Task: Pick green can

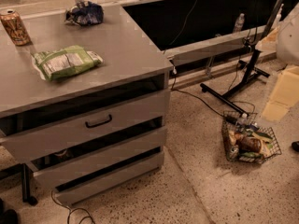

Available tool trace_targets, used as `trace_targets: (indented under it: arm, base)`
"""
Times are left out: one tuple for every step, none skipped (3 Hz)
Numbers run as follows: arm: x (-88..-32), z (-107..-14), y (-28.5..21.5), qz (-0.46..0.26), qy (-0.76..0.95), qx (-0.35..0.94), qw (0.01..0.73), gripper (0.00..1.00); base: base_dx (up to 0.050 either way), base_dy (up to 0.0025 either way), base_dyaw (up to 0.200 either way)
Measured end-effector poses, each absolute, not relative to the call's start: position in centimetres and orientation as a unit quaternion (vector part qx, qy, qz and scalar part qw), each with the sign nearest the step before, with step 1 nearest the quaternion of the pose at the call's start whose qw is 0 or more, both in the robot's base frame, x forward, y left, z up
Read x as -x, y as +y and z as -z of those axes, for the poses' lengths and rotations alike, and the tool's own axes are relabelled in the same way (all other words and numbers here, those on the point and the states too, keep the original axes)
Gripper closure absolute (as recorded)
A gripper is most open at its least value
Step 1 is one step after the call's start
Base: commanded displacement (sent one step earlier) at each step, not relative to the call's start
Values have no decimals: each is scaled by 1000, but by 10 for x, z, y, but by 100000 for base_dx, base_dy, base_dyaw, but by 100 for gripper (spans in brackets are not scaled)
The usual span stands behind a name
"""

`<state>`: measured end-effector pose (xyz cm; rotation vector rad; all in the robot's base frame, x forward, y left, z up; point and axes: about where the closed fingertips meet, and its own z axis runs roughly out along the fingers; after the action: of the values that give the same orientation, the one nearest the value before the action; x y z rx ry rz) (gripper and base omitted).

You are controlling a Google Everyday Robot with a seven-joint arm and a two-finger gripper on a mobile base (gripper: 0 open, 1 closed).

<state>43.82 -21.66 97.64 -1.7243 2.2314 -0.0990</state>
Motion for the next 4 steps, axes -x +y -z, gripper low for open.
trace_targets:
  arm:
    - [-438, -977, -217, 35, 781, 603, 160, 0]
    - [-438, -977, -216, 35, 781, 603, 160, 0]
    - [-438, -977, -216, 35, 781, 603, 160, 0]
    - [-438, -977, -216, 36, 780, 603, 161, 0]
  base:
    - [-1, 0, 9898]
    - [-1049, -47, 9096]
    - [0, -2, 5707]
    - [0, 0, 9897]
